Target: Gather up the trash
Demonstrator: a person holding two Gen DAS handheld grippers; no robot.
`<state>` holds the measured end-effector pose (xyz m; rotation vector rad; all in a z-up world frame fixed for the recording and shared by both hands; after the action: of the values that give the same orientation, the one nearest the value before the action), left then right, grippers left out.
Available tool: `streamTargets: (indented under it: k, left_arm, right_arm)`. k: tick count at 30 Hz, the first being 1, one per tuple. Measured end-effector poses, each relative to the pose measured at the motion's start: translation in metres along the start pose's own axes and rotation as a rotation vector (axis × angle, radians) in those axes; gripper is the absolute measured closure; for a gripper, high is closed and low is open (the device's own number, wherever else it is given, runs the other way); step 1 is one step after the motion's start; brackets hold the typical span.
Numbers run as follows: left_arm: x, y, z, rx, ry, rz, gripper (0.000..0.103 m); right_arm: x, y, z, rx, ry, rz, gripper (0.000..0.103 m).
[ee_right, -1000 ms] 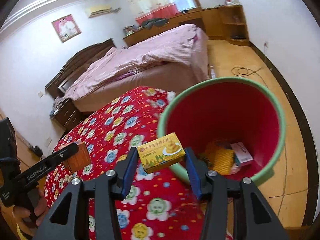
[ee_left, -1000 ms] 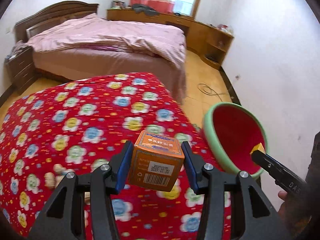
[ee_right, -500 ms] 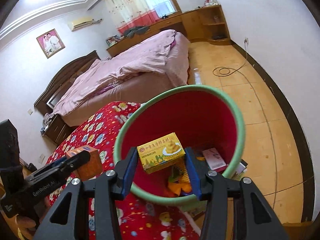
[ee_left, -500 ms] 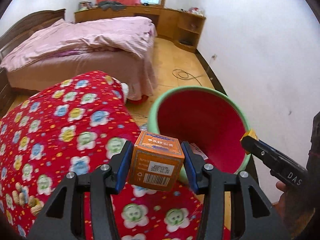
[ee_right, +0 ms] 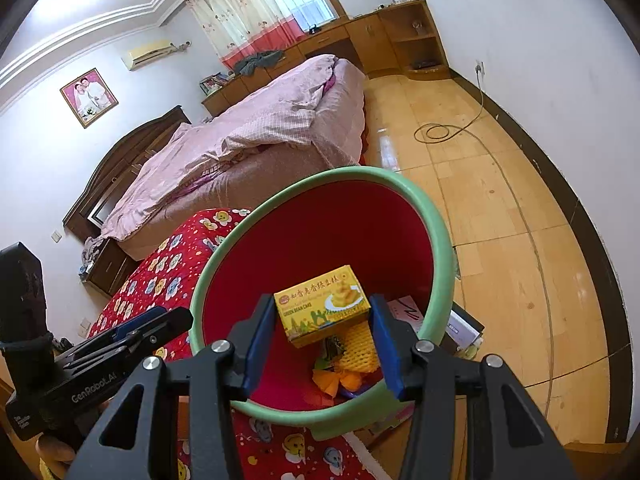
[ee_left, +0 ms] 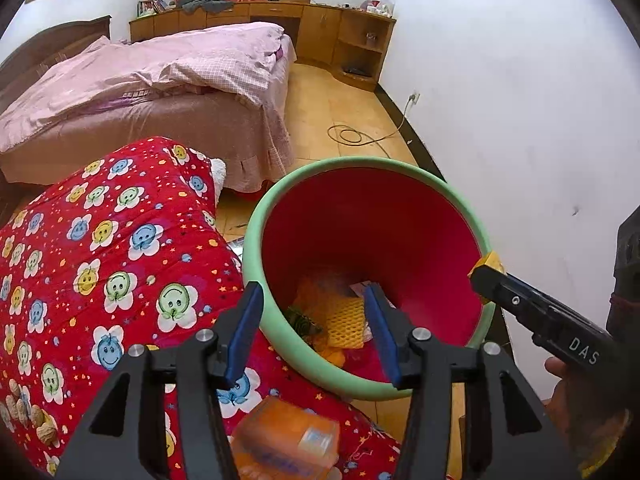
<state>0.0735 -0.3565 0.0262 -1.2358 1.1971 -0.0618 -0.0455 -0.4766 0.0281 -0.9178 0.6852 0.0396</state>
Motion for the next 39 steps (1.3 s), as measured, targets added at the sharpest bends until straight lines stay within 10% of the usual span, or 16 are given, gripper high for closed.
streamTargets:
  k: [32,39]
  left_arm:
    - [-0.027,0.058,0.010,-0.040,0.044,0.123,0.037]
    - [-0.021,0.064,0.016,-0.058,0.016,0.121,0.051]
  right_arm:
    - [-0.016,0.020,0.005,-0.012,-0.035,0.035,0.053]
    - [-0.022,0.021,0.002,-0.015,-0.026,0.024,0.053]
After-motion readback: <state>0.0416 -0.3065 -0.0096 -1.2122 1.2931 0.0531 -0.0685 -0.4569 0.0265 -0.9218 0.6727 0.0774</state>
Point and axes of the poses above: each gripper's, at about its wrist camera, not at the fingertips, and x roughly the way its jaws point, z to its left, y to its underside, the point moved 1 cm from there along x, roughly the way its jaws point, and after that the axes turned 9 degrees about -z, right-handed, at the moved point
